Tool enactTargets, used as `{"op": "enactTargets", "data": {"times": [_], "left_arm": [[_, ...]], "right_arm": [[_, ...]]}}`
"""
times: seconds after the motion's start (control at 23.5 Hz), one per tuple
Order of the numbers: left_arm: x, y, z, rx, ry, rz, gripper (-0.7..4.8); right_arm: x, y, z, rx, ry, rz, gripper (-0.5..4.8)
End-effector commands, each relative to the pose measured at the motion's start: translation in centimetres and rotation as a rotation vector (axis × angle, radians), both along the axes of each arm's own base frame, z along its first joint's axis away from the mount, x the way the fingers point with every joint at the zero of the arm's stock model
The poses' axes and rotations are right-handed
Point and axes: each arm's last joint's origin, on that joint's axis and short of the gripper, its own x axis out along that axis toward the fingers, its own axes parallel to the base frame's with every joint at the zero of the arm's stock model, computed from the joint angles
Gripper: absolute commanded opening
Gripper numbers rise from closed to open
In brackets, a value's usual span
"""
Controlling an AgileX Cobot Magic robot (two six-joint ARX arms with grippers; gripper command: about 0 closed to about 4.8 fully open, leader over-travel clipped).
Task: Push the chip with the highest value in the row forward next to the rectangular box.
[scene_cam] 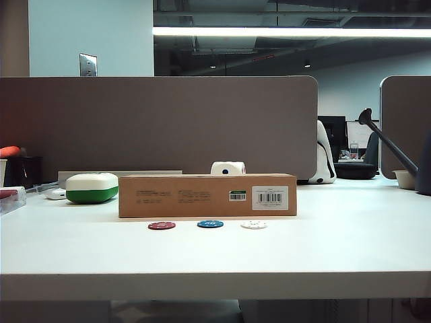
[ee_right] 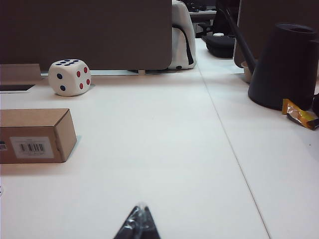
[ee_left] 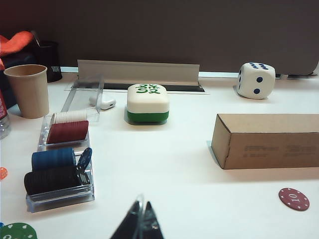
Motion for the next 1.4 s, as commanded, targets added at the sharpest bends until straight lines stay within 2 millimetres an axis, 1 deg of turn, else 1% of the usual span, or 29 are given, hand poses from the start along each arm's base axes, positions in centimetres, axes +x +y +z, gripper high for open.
{"op": "enactTargets", "data": {"times": [0.04,0.3,0.43,0.77,0.89,0.98,1.11,1.15,1.19,1.23,1.32,1.4], "left_arm": [[0.0,0.0,0.2,0.004,-0.013,-0.003,-0.05],[0.0,0.0,0.2,0.004,-0.013,-0.005,-0.05],[0.0,-0.3,0.2,0.004,-0.013,-0.034,-0.05],[-0.6,-2.9,0.0,0.006,0.008,-0.307,-0.05],[-1.2,-4.1,-1.1,0.035,0.121,-0.450,-0.05],[-1.5,-4.6,-1.6,0.053,0.174,-0.506,-0.05],[-1.7,-4.8,-1.4,0.052,0.162,-0.532,-0.05],[-1.7,-4.8,-1.1,0.049,0.154,-0.532,-0.05],[-1.7,-4.7,-0.9,0.048,0.151,-0.532,-0.05],[-1.8,-4.7,-0.7,0.050,0.156,-0.531,-0.05],[-1.9,-4.6,-0.3,0.054,0.171,-0.531,-0.05],[-1.8,-4.7,0.0,0.066,0.210,-0.531,-0.05]], "right_arm": [[0.0,0.0,0.0,-0.003,-0.010,-0.001,-0.05],[0.0,0.0,0.0,-0.003,-0.010,-0.001,-0.05],[0.0,0.0,0.0,-0.003,-0.010,-0.001,-0.05],[0.0,0.0,0.0,-0.003,-0.010,0.000,-0.05],[0.0,0.0,0.0,-0.002,-0.011,0.002,-0.05],[0.0,0.0,0.1,0.000,-0.018,0.003,-0.05],[0.0,0.1,0.0,0.096,-0.011,0.031,-0.05],[0.0,0.3,0.0,0.208,0.002,0.088,-0.05],[0.0,0.4,0.0,0.258,0.011,0.125,-0.05],[-0.1,0.6,0.0,0.347,0.037,0.213,-0.05],[-0.2,1.0,0.1,0.392,0.071,0.346,-0.05],[-0.2,1.1,0.0,0.436,0.097,0.372,-0.05]]}}
